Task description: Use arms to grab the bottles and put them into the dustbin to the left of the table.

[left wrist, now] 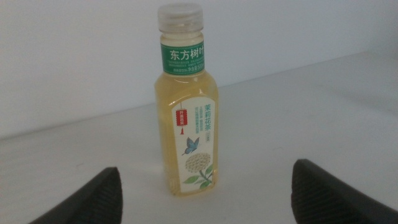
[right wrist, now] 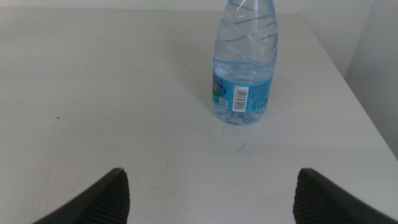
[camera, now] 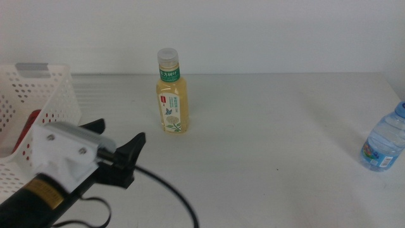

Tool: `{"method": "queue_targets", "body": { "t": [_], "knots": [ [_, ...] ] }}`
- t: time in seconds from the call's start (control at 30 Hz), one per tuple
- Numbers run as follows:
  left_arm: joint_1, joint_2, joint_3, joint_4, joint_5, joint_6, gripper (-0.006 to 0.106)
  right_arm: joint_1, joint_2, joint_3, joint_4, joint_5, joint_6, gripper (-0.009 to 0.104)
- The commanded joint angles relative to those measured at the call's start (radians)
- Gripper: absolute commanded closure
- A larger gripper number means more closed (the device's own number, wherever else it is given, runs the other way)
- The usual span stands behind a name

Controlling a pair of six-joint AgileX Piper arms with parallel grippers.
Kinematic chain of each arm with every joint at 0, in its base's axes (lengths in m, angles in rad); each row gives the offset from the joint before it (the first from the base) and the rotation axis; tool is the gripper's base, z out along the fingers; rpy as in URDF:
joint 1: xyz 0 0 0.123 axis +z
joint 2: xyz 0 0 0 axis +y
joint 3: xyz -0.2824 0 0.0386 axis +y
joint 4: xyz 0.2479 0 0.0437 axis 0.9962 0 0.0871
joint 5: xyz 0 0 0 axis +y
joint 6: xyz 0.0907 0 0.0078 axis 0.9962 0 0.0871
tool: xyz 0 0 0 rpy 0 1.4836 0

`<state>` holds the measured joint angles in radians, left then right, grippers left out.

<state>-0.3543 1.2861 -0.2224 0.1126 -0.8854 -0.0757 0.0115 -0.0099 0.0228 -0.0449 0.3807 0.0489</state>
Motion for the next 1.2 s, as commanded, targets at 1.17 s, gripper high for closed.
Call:
{"method": "queue_targets", "body": {
  "t": [1.17],
  "knots": [
    [-0.004, 0.622, -0.606, 0.026, -0.107, -0.137, 0.013, -0.006, -0.027, -0.002, -0.013, -0.071, -0.010, 0.021]
  ]
}}
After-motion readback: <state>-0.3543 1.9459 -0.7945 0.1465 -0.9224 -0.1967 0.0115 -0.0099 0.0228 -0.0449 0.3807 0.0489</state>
